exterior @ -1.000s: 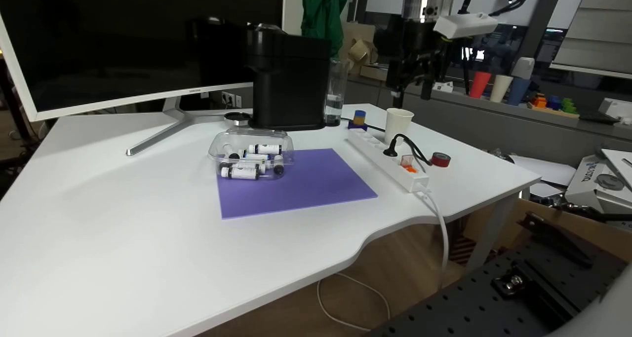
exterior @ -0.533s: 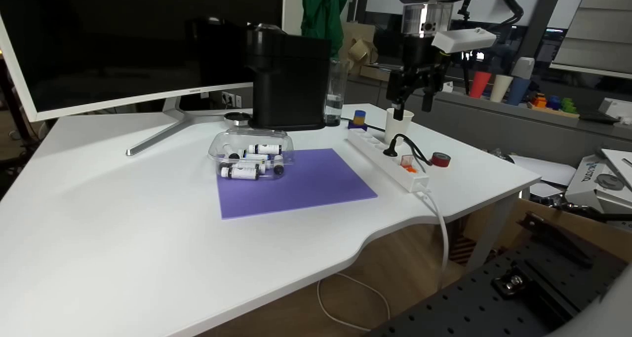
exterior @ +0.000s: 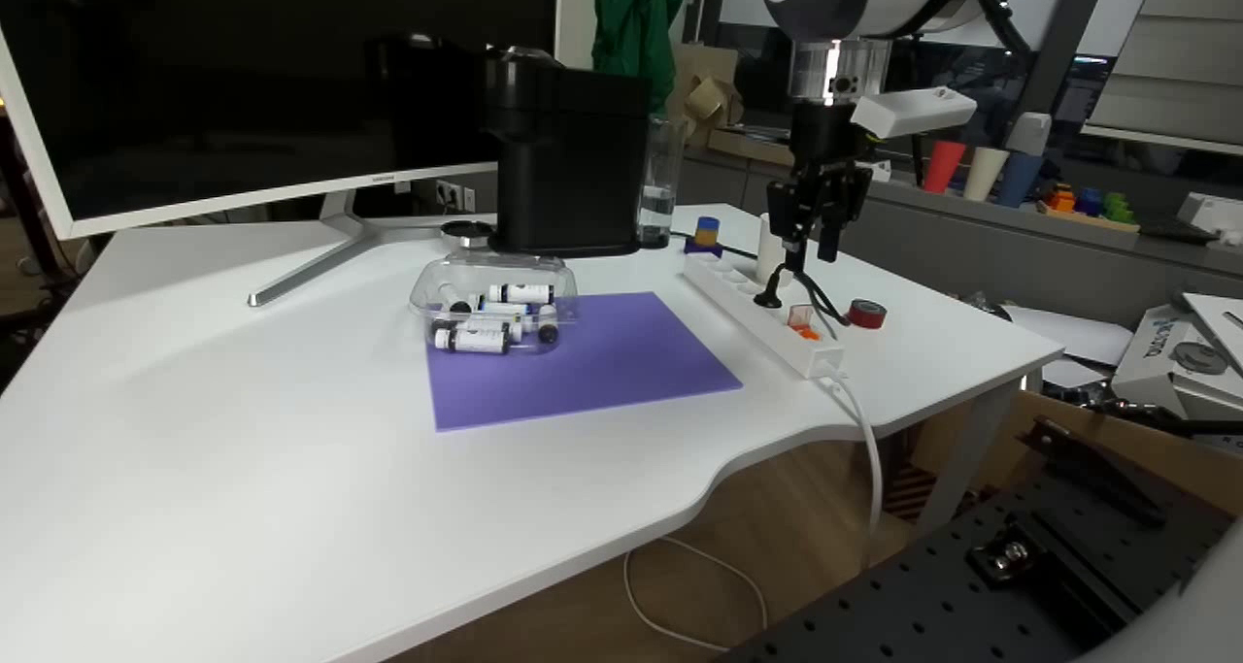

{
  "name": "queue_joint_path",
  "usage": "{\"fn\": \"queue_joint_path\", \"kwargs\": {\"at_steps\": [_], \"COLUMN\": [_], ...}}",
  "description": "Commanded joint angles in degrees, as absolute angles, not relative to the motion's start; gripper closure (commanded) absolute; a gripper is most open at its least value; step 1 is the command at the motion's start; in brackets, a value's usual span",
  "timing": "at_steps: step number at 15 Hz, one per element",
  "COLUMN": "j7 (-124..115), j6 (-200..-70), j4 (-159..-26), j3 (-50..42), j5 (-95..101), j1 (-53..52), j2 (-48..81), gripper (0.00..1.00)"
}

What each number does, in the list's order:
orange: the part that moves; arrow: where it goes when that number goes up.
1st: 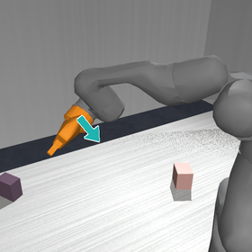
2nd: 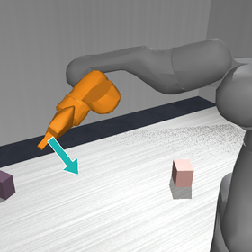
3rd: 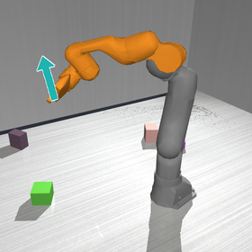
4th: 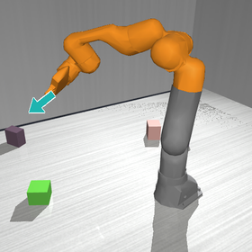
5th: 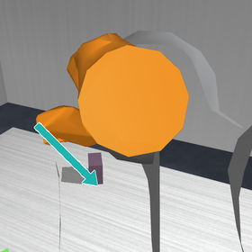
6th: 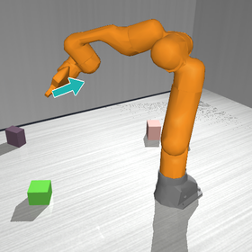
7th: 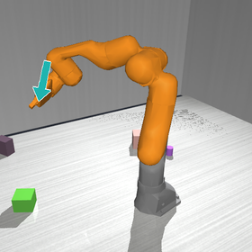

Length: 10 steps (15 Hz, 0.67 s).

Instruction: Turn on the white extension cable

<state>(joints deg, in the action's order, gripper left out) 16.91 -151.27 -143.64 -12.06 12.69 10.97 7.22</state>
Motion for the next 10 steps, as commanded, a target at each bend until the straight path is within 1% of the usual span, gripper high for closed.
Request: {"fn": "queue_joint_path", "kwargs": {"at_steps": [1, 4, 5, 6, 10], "j7": [16.59, 16.80, 16.97, 17.02, 18.56], "j6": [-153.50, -156.00, -156.72, -157.90, -160.70], "j4": [-145.88, -146.42, -146.32, -146.02, -144.64], "j3": [-12.27, -12.72, -12.81, -12.96, -12.47], "j5": [14.13, 14.81, 14.50, 14.45, 13.28], "j1": [11.54, 11.95, 12.15, 12.39, 13.64], "j2": [7.49, 9.19, 9.91, 10.95, 14.74], "gripper": [0.76, 0.95, 0.99, 1.00, 1.00]}}
